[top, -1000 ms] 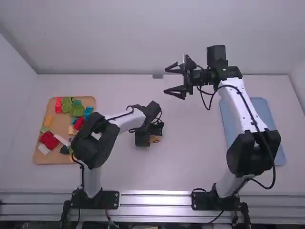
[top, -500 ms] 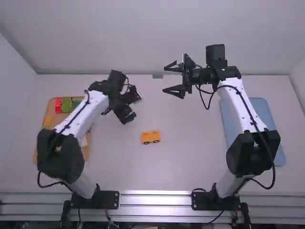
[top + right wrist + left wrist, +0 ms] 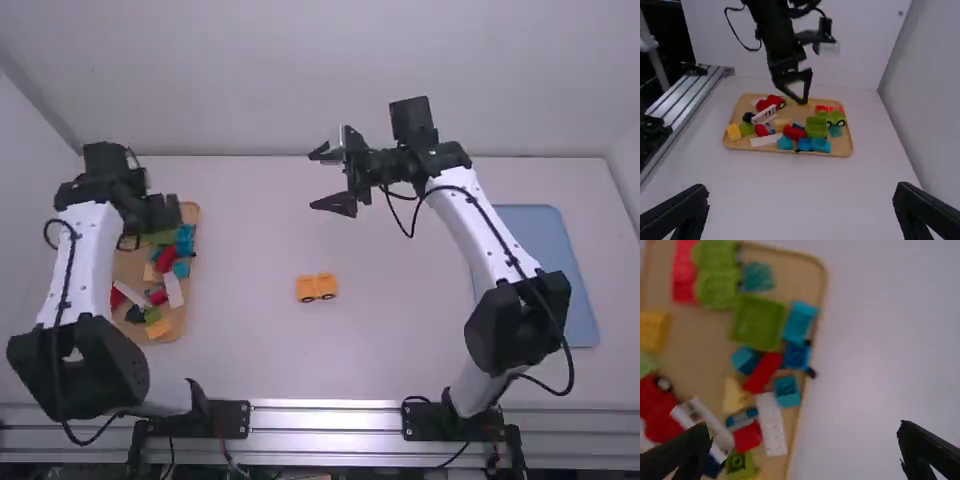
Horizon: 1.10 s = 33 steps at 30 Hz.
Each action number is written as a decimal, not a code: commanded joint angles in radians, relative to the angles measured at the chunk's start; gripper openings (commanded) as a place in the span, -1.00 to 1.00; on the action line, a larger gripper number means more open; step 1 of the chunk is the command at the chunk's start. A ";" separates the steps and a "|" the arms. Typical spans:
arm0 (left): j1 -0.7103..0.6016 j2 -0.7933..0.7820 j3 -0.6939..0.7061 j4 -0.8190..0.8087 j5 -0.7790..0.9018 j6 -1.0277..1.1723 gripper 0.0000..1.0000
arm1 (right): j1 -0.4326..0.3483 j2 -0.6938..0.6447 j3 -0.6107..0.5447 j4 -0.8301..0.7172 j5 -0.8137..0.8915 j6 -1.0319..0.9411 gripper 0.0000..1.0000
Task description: Assemble lego blocks to make yellow taxi
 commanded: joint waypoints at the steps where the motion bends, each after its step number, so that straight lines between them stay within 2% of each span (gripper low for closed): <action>1: 0.053 -0.028 0.009 -0.024 -0.017 -0.148 0.98 | -0.010 -0.028 0.020 0.007 0.005 0.005 0.98; 7: 0.171 -0.028 0.009 -0.083 -0.093 -0.306 0.98 | -0.015 -0.028 0.020 0.031 0.003 0.005 0.97; 19: 0.411 -0.102 0.009 -0.220 -0.095 -0.645 0.98 | -0.016 -0.028 0.020 0.050 0.001 0.005 0.98; 24: 0.476 -0.100 0.005 -0.301 -0.075 -0.664 0.98 | -0.013 -0.028 0.020 0.062 0.001 0.005 0.97; 29: 0.478 -0.075 -0.019 -0.322 -0.016 -0.598 0.98 | 0.001 -0.028 0.020 0.076 0.001 0.005 0.97; 32: 0.475 -0.069 -0.074 -0.365 -0.001 -0.592 0.53 | 0.002 -0.028 0.020 0.083 0.001 0.005 0.98; 33: 0.475 -0.069 -0.074 -0.365 -0.001 -0.592 0.53 | 0.002 -0.028 0.020 0.083 0.001 0.005 0.98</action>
